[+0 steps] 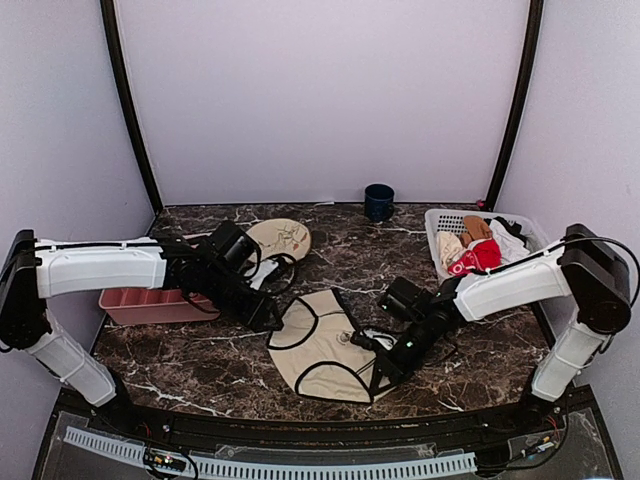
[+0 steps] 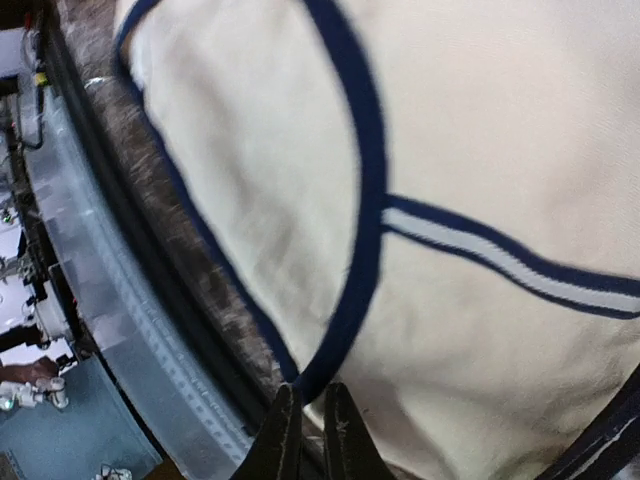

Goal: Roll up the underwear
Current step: Rotate the underwear at the center of the board.

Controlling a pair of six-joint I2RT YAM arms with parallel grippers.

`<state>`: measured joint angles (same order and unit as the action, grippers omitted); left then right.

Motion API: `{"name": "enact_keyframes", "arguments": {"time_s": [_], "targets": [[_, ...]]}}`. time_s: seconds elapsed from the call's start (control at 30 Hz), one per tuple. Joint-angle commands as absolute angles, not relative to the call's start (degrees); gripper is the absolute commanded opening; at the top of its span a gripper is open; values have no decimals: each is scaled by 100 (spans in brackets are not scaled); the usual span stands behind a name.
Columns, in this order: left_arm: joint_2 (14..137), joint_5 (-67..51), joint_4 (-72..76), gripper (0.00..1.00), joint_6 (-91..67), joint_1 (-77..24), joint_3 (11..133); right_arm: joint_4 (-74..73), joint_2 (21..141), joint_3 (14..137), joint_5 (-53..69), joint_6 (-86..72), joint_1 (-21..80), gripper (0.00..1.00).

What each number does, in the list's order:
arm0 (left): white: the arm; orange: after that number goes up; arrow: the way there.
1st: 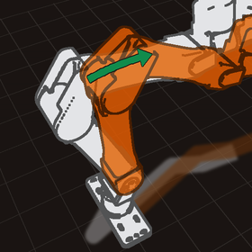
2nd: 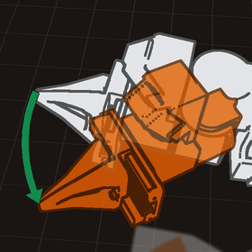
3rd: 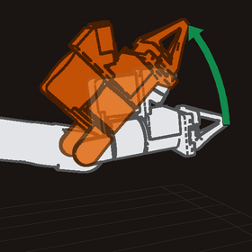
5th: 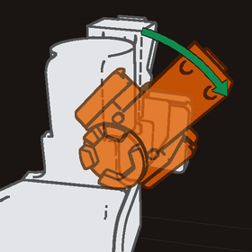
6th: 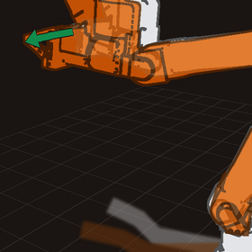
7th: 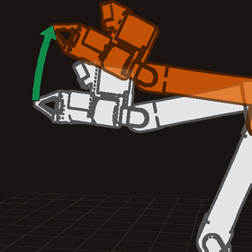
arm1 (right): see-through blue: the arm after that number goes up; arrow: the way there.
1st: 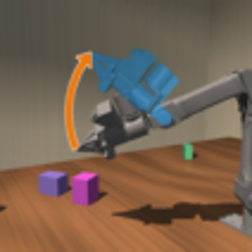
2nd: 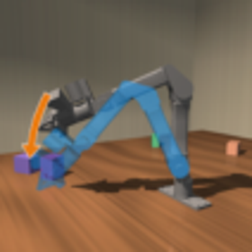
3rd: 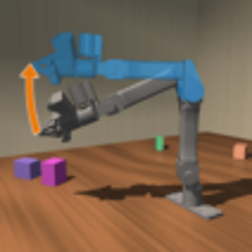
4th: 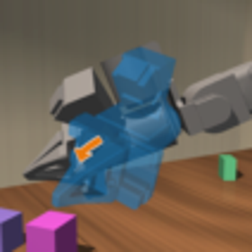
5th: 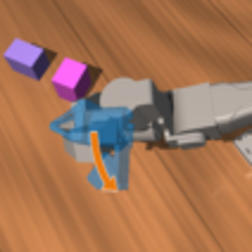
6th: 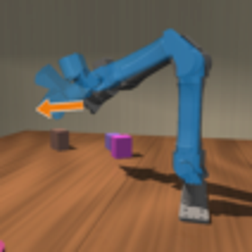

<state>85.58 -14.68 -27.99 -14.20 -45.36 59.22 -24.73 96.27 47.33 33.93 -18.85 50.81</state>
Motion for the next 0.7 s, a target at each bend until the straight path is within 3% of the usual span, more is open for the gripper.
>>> {"name": "enact_keyframes", "arguments": {"time_s": [0.0,0.27,0.67], "targets": [[8545,-1732,-2780,43,-1733,-5017,5664,-2133,8783,4716,3825,-2821,5169,12],[9574,-2329,-2178,37,-2041,-5275,5762,-2373,9019,5546,3053,-2391,4531,14],[10141,-1556,-2833,27,-1563,-5085,5661,-1903,10757,7025,3036,-2246,4533,13]]}}
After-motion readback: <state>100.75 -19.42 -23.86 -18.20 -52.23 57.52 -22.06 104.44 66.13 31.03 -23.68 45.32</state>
